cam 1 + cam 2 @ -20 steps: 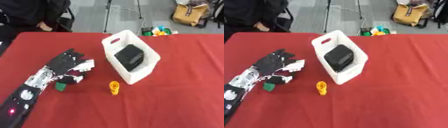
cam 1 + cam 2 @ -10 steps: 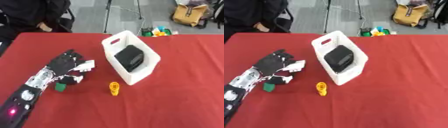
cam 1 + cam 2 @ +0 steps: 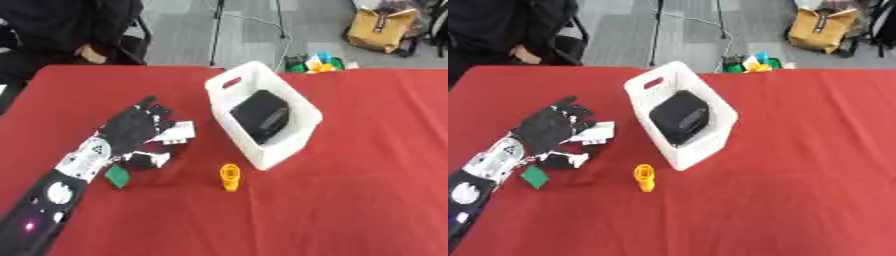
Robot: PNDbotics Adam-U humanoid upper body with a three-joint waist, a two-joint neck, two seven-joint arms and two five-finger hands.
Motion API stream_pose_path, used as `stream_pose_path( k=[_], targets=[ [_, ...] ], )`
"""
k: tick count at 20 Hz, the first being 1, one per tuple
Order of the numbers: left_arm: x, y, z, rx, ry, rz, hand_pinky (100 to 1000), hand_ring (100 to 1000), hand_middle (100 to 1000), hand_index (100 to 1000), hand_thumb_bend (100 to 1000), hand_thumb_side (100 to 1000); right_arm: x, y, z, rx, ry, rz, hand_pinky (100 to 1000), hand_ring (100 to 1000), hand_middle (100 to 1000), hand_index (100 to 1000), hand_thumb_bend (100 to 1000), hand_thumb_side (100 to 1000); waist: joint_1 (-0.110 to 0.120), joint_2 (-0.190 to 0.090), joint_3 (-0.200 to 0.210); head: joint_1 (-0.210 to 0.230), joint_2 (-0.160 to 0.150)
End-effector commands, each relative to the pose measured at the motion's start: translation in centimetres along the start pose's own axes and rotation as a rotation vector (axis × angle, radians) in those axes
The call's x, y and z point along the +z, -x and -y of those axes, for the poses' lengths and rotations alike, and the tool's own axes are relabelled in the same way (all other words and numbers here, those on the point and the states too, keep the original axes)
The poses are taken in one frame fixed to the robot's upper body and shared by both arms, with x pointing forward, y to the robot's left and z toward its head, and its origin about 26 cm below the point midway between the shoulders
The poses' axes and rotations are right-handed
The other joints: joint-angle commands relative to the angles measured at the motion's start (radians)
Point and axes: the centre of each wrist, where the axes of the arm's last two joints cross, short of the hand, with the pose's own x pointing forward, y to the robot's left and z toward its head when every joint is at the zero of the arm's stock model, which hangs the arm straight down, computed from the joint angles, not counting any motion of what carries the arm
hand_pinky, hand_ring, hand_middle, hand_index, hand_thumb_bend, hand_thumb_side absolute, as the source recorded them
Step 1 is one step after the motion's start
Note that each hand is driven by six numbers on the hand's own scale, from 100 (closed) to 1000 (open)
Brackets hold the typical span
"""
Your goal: Pick up objects on the table and place them in the box.
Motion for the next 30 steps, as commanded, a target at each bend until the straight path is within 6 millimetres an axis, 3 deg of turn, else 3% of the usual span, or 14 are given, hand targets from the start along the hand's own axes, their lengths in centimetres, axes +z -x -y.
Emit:
stream_pose_path(
  k=[1,15,17,23,30],
  targets=[
    [0.1,1.4,-0.9,-0.064,-0.018,0.0,932,825,795,790,100,784,-0.6,-0.5,0.0,-0.015,0.002,0.022,780,839,714,713,100,989,0.002,-0.019,-0.001,0.002,-0.007],
    [-0.2,1.0,-1.0,-0.186,-0.038,-0.027,869,779,713,727,100,644,-0.6,-0.5,-0.1,-0.022,0.002,0.023,781,840,714,716,100,987,0.002,-0.019,-0.002,0.004,-0.015],
    [-0.2,0.9,-0.9,-0.194,-0.046,-0.043,826,762,682,707,100,612,-0.6,-0.5,-0.1,-0.022,0.002,0.023,781,840,714,716,100,986,0.001,-0.018,-0.002,0.003,-0.016],
    [-0.1,0.3,-0.3,-0.196,-0.076,-0.103,780,741,581,687,100,594,-0.6,-0.5,-0.1,-0.022,0.004,0.024,782,841,714,717,100,983,0.0,-0.016,-0.003,0.003,-0.021],
    [0.0,-0.5,-0.5,-0.145,-0.11,-0.123,752,730,566,685,100,578,-0.6,-0.5,-0.1,-0.021,0.005,0.026,784,843,715,719,100,981,-0.002,-0.015,-0.001,0.001,-0.017]
  ],
)
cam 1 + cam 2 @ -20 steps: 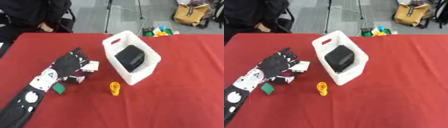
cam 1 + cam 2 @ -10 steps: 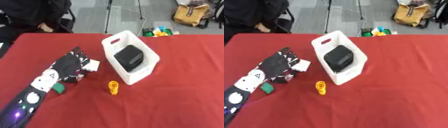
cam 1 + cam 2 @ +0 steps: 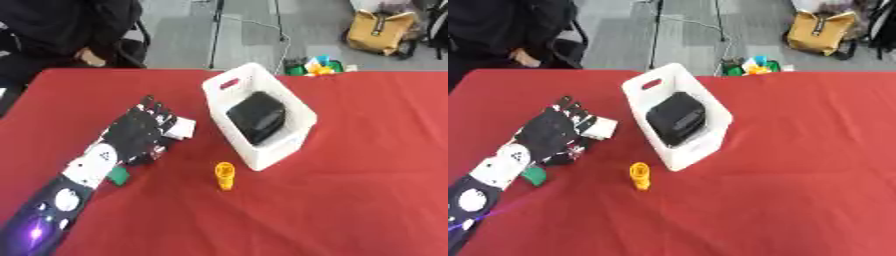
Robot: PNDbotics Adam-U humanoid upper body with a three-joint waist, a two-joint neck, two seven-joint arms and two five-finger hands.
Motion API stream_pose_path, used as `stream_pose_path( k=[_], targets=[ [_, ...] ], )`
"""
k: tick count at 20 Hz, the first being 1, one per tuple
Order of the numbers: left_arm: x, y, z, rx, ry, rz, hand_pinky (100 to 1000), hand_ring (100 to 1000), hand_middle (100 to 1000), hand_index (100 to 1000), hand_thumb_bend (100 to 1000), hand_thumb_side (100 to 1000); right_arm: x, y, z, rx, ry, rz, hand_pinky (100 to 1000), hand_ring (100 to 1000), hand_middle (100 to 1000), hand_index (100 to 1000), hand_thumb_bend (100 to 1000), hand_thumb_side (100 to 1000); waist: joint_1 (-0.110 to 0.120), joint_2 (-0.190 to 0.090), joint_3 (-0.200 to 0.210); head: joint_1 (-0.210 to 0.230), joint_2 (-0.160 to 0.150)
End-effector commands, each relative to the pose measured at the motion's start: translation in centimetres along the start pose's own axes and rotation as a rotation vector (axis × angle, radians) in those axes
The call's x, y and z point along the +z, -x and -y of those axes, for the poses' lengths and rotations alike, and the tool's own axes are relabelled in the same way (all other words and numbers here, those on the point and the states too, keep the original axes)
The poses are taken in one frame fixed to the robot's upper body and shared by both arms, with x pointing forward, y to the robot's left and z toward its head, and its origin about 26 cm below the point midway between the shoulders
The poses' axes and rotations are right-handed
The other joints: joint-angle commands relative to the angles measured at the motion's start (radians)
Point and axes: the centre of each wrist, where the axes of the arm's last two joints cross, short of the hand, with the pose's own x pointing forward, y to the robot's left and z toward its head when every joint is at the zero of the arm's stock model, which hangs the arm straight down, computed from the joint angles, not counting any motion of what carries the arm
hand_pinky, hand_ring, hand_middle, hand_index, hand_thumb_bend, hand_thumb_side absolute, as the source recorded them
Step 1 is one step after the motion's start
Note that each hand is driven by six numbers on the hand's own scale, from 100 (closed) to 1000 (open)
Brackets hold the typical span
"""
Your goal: Pick up objects on the table and place them in the box.
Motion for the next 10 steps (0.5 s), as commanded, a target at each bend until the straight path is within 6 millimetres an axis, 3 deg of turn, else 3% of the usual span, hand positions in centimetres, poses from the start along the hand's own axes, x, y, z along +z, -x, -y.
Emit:
stream_pose_path(
  k=[1,10],
  targets=[
    [-0.1,0.3,-0.8,0.015,-0.034,-0.013,741,724,564,684,100,569,-0.7,-0.5,0.0,-0.005,0.001,0.032,785,844,715,719,100,980,-0.002,-0.015,0.001,0.0,-0.008],
    [-0.3,0.0,-3.2,0.02,-0.173,-0.062,710,705,558,665,100,525,-0.7,-0.5,0.0,-0.011,0.001,0.028,787,845,715,720,100,978,-0.003,-0.018,0.002,-0.001,-0.013]
  ],
)
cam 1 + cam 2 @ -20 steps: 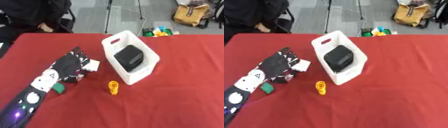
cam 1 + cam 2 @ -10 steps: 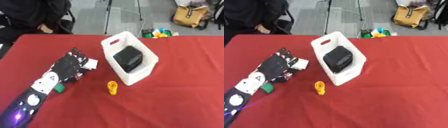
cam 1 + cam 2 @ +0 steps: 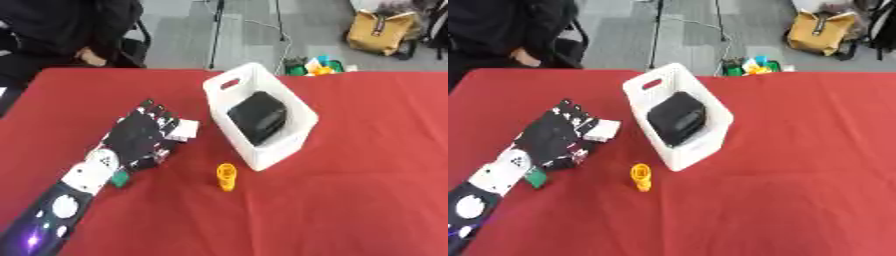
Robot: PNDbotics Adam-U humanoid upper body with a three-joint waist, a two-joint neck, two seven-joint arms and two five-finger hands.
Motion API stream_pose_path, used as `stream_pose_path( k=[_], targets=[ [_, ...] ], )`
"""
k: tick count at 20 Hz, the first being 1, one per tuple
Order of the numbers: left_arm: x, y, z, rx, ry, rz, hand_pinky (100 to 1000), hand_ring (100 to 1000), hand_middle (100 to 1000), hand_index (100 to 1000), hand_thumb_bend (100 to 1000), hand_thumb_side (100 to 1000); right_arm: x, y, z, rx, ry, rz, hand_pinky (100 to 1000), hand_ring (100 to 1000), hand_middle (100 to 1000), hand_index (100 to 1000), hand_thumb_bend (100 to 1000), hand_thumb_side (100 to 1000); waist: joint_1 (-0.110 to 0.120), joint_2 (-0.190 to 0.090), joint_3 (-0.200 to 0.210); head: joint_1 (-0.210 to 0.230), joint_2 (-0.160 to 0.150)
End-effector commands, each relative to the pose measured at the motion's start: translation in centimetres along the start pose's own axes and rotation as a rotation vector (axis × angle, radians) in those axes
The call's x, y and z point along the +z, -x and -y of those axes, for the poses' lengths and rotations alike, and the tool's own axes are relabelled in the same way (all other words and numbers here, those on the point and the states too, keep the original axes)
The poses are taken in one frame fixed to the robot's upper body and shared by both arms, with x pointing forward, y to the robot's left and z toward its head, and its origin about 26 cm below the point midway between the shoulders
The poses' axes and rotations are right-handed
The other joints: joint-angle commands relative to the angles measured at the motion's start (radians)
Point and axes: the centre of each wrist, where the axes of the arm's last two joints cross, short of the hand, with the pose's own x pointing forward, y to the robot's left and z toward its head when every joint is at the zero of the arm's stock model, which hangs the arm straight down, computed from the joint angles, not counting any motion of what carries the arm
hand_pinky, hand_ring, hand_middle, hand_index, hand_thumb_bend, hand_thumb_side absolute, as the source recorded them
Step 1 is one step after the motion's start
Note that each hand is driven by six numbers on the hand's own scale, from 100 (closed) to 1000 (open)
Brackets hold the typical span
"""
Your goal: Pick up objects on the table and place them in the box.
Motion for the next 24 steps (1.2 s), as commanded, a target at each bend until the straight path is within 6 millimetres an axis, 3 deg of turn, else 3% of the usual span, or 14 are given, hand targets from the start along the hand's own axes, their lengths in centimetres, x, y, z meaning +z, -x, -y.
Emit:
stream_pose_path(
  k=[1,10,24],
  targets=[
    [-0.37,0.84,-1.03,-0.033,-0.074,-0.026,706,701,555,661,100,523,-0.65,-0.53,-0.03,-0.011,0.001,0.028,787,846,715,720,100,978,-0.002,-0.018,0.0,-0.001,-0.013],
    [-0.24,0.64,-0.96,-0.135,-0.159,-0.045,719,708,564,649,100,473,-0.66,-0.54,-0.06,-0.013,-0.001,0.029,788,846,715,720,100,980,-0.001,-0.018,0.001,-0.005,-0.021],
    [-0.51,0.83,-1.48,-0.245,-0.157,-0.062,746,721,580,647,100,450,-0.68,-0.54,-0.02,-0.016,-0.002,0.03,792,848,716,719,100,981,0.0,-0.022,0.006,-0.009,-0.022]
  ],
)
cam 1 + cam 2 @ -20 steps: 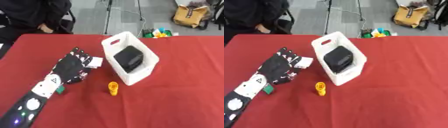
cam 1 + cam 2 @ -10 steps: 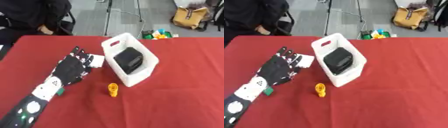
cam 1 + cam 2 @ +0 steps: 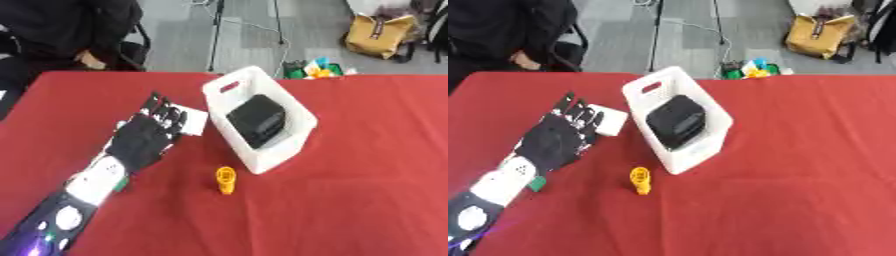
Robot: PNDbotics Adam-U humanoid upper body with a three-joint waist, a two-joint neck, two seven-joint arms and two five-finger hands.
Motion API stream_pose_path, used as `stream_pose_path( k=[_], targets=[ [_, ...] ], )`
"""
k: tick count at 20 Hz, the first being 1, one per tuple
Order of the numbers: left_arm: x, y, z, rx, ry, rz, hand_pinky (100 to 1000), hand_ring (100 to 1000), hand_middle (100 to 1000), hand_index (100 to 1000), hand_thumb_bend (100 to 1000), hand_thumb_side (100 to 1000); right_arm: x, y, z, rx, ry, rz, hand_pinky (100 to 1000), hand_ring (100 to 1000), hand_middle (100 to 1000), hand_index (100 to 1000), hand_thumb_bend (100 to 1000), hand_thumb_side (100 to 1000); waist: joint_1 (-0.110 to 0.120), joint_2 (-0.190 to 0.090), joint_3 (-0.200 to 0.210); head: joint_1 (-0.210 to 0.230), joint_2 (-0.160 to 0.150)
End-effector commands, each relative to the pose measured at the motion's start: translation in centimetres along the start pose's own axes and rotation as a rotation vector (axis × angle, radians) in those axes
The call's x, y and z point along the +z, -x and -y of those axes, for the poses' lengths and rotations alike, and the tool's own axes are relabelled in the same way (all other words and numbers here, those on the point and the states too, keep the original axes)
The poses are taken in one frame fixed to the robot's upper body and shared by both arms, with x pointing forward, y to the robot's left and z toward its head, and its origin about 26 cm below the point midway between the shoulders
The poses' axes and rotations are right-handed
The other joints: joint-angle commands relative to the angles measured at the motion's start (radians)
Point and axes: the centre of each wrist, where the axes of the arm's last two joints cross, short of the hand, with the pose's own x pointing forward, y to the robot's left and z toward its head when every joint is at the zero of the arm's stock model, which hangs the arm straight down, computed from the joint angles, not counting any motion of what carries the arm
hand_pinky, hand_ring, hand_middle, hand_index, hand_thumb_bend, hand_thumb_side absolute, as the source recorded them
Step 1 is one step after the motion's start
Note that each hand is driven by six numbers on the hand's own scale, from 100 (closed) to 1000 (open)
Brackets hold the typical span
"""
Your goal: Pick up objects on the table and place them in the box.
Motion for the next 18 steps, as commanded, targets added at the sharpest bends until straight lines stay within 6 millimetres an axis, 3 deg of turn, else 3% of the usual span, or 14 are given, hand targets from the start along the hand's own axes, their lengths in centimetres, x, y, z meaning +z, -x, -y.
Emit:
stream_pose_path(
  k=[1,18],
  targets=[
    [-0.52,1.75,-0.44,-0.058,-0.014,-0.013,746,721,580,647,100,449,-0.69,-0.54,-0.01,-0.009,-0.004,0.033,792,848,716,719,100,981,-0.001,-0.022,0.002,-0.003,-0.012],
    [-0.55,2.2,-1.21,-0.119,0.0,-0.068,741,720,578,642,100,422,-0.71,-0.54,0.03,-0.021,0.005,0.03,795,849,716,718,100,981,-0.011,-0.035,0.01,-0.005,-0.011]
  ],
)
